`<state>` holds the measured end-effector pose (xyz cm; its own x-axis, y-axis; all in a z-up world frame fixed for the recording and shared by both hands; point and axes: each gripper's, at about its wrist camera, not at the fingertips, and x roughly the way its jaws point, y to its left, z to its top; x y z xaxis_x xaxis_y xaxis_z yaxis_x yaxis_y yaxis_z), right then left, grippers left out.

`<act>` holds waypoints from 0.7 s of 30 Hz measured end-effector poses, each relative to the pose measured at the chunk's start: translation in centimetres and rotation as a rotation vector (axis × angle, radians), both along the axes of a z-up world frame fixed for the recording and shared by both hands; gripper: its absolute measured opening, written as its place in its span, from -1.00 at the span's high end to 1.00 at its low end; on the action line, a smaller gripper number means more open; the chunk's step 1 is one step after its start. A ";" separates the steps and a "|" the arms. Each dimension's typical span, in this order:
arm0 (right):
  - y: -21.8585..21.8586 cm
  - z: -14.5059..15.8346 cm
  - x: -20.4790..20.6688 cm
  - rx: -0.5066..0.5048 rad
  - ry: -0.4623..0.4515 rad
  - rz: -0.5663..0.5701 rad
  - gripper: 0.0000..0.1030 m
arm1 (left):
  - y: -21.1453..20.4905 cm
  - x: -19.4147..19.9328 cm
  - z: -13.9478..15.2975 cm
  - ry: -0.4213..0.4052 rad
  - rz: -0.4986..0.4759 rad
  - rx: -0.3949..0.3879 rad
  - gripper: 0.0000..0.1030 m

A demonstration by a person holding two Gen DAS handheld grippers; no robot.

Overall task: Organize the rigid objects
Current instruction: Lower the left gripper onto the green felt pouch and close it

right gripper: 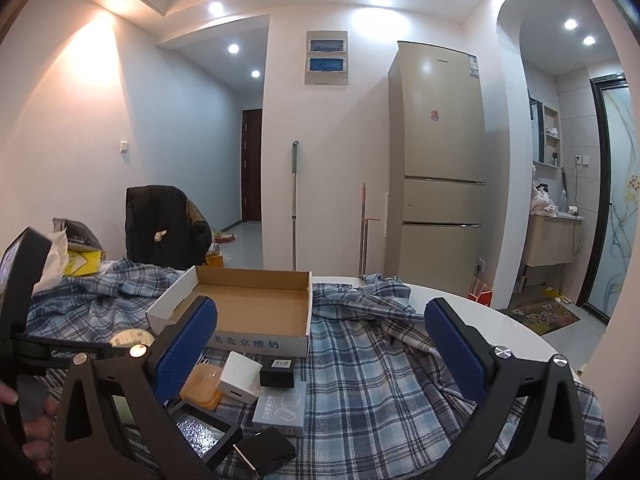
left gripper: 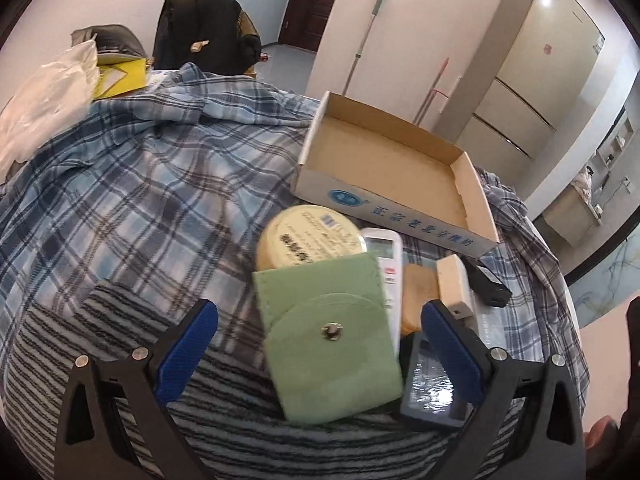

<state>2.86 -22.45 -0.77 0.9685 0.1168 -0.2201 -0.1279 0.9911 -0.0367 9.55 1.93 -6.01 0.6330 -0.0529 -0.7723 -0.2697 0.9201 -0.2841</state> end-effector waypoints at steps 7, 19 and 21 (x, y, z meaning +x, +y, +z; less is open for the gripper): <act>-0.1 0.1 -0.3 0.009 -0.005 0.023 -1.00 | -0.1 1.1 -2.1 0.080 0.036 -0.070 -1.00; -0.5 0.0 0.1 0.015 0.008 -0.002 -1.00 | -0.3 0.6 -0.6 -0.029 -0.057 -0.038 -0.35; -0.8 0.1 0.3 0.034 0.029 0.001 -1.00 | -0.9 -0.2 1.2 -0.126 -0.125 0.027 -0.35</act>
